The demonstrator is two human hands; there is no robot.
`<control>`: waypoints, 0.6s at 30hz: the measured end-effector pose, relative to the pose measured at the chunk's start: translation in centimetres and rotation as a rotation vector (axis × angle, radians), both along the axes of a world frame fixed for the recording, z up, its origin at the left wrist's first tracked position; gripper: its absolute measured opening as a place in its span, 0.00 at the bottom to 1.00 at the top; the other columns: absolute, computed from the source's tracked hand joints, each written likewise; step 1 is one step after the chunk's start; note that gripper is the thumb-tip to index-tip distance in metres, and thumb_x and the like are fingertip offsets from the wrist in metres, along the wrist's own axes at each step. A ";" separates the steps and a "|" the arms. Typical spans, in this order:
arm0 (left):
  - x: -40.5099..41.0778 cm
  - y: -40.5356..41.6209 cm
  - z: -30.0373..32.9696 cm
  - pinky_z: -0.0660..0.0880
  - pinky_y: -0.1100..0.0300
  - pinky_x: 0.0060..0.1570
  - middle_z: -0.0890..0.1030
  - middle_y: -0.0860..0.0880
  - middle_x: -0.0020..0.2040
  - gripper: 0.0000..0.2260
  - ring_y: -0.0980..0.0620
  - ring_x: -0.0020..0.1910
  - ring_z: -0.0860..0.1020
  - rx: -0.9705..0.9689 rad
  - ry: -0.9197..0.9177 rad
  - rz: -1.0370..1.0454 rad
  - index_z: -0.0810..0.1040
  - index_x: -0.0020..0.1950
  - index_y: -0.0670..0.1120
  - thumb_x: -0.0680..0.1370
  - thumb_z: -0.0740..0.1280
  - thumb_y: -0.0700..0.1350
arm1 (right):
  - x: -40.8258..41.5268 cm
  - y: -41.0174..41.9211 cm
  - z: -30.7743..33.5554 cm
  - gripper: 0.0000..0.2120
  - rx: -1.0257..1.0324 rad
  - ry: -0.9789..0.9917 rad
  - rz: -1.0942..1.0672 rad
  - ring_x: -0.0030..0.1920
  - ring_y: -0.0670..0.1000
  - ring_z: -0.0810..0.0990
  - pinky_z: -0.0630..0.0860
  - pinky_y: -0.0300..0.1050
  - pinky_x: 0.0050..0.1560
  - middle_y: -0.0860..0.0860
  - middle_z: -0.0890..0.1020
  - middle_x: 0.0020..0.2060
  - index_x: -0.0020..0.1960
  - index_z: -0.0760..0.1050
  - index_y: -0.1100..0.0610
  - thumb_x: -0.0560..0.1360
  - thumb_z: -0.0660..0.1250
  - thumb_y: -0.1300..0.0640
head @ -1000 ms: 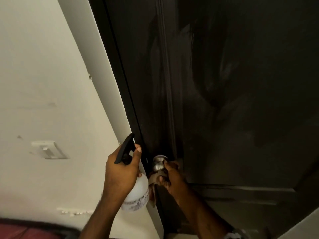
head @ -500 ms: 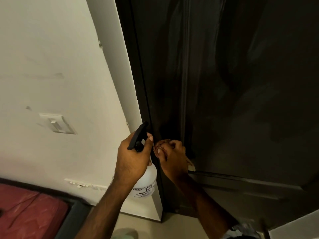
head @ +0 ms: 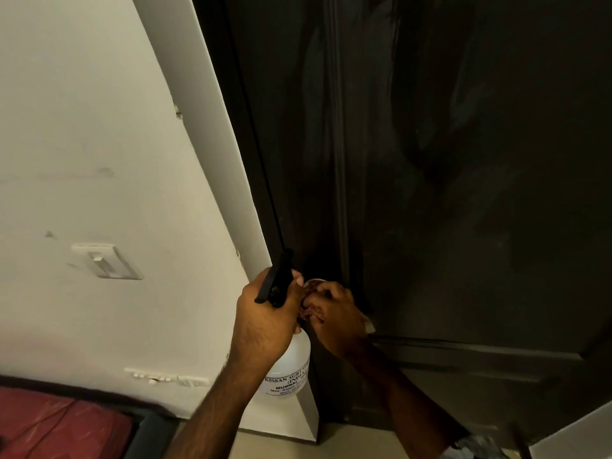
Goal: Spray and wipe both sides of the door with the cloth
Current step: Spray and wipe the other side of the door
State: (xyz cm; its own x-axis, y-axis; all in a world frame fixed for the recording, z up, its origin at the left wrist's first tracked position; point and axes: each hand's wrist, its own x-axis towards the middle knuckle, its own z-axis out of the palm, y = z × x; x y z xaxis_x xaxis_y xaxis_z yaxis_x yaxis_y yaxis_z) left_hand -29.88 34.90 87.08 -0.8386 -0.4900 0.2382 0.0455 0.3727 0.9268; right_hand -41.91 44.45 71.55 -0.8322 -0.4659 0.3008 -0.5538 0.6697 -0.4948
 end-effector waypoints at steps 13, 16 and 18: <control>-1.0 0.4 -1.0 0.78 0.69 0.29 0.84 0.50 0.37 0.03 0.51 0.32 0.84 0.061 -0.060 -0.048 0.82 0.54 0.49 0.82 0.70 0.47 | -5.1 8.7 17.1 0.14 -0.401 0.712 -0.455 0.59 0.64 0.77 0.73 0.44 0.58 0.61 0.79 0.63 0.60 0.84 0.57 0.77 0.67 0.64; -1.4 1.3 -1.1 0.79 0.68 0.29 0.85 0.56 0.33 0.02 0.56 0.30 0.84 0.113 -0.064 -0.112 0.82 0.51 0.51 0.82 0.70 0.45 | -5.7 8.0 19.2 0.12 -0.419 0.819 -0.501 0.57 0.63 0.78 0.72 0.41 0.55 0.61 0.80 0.61 0.59 0.84 0.56 0.79 0.66 0.62; -1.8 1.9 -1.3 0.80 0.66 0.29 0.86 0.57 0.37 0.02 0.55 0.33 0.85 0.120 -0.082 -0.123 0.82 0.52 0.52 0.82 0.70 0.46 | -6.2 7.1 18.1 0.10 -0.323 0.908 -0.471 0.55 0.64 0.78 0.77 0.47 0.50 0.59 0.78 0.60 0.59 0.84 0.56 0.81 0.67 0.61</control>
State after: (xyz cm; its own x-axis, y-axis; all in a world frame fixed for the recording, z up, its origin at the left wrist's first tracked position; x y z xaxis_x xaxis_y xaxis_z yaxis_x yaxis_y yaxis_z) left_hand -31.72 36.76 85.75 -0.9081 -0.4034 0.1126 0.0065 0.2553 0.9668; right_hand -48.10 51.54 89.63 -0.3106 0.0561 0.9489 -0.5234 0.8232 -0.2200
